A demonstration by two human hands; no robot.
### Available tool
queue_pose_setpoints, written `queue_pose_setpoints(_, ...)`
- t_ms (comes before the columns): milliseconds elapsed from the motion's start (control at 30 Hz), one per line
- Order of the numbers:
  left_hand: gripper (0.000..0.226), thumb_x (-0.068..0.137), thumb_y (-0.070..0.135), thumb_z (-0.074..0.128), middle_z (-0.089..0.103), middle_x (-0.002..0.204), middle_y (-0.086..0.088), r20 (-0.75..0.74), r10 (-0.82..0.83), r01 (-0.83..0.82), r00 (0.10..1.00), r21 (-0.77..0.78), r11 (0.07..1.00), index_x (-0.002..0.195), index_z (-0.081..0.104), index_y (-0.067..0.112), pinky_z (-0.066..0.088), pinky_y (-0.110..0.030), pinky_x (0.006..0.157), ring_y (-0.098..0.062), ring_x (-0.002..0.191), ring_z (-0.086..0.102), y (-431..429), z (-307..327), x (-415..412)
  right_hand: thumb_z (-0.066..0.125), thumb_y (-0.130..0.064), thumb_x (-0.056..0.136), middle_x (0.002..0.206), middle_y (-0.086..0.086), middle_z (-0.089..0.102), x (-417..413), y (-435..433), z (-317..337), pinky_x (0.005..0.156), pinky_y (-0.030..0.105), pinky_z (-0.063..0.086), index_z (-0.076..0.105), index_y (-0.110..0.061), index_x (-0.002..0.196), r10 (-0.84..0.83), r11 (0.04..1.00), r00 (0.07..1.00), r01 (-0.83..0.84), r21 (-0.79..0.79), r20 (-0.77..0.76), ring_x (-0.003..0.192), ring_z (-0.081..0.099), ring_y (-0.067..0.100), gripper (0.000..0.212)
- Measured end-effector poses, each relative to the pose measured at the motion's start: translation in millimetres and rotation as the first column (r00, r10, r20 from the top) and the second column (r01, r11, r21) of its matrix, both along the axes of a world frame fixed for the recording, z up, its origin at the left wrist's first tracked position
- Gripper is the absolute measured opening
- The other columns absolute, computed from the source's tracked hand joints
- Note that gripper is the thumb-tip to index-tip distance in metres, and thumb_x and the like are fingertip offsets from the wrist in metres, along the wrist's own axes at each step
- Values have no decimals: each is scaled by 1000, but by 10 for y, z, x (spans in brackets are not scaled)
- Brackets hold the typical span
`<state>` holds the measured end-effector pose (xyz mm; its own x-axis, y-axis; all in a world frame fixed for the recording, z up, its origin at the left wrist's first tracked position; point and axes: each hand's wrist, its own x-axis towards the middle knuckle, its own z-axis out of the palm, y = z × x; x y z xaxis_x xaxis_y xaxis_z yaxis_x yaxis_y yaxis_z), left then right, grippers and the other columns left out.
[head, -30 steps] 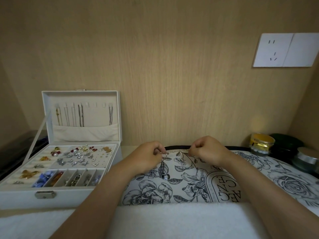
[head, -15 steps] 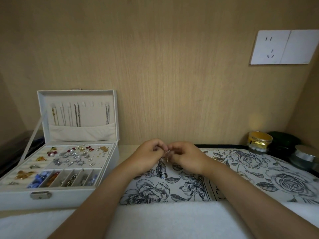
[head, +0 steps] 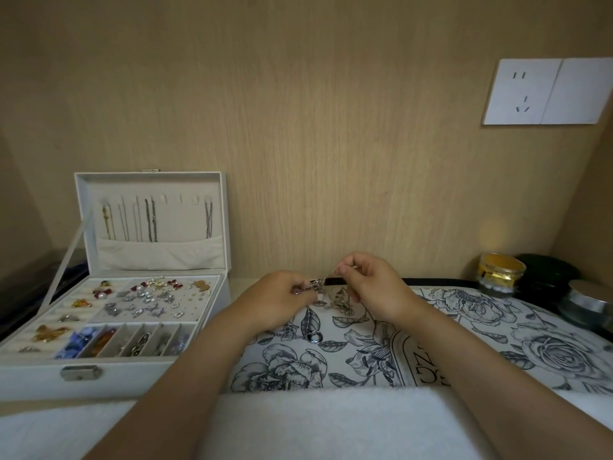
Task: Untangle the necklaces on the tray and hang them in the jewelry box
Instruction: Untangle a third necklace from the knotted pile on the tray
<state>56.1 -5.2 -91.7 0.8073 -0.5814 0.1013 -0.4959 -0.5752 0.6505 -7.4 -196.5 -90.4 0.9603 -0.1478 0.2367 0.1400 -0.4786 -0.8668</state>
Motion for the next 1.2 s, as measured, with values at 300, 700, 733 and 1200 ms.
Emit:
queue_pose_setpoints(300, 36, 101, 32, 42, 55, 58, 8, 38, 195, -194, 980, -31, 981, 77, 68, 25, 36, -29, 59, -14, 60, 53, -13, 51, -4, 53, -20, 102, 46, -17, 51, -52, -3, 77, 45, 14, 33, 65, -11, 93, -16, 1000, 1000, 16, -21, 5, 39, 38, 1, 18)
queue_pose_setpoints(700, 14, 82, 16, 65, 58, 80, 15, 211, 106, -39, 972, -300, 953, 83, 61, 30, 50, -30, 70, -7, 76, 57, -176, -100, -285, 49, -22, 104, 51, -1, 41, -32, -20, 73, 39, 18, 15, 62, -13, 104, 226, 891, 959, -133, 434, -172, 38, 23, 8, 16)
queue_pose_setpoints(733, 9, 80, 23, 69, 61, 78, 17, 198, 86, -24, 976, -296, 955, 82, 63, 31, 50, -26, 71, -4, 77, 58, -183, -116, -311, 49, -22, 104, 52, -1, 42, -32, -25, 83, 40, 19, 15, 61, -13, 104, 237, 878, 955, -132, 461, -177, 38, 22, 8, 16)
queue_pose_setpoints(1200, 32, 76, 41, 81, 65, 91, 19, 155, 118, -62, 981, -325, 944, 99, 59, 36, 42, -10, 70, 9, 83, 59, -222, -152, -330, 54, -21, 95, 53, -3, 44, -89, -27, 226, 38, 20, 13, 57, -17, 97, 451, 636, 879, -197, 746, -153, 34, 21, 5, 5)
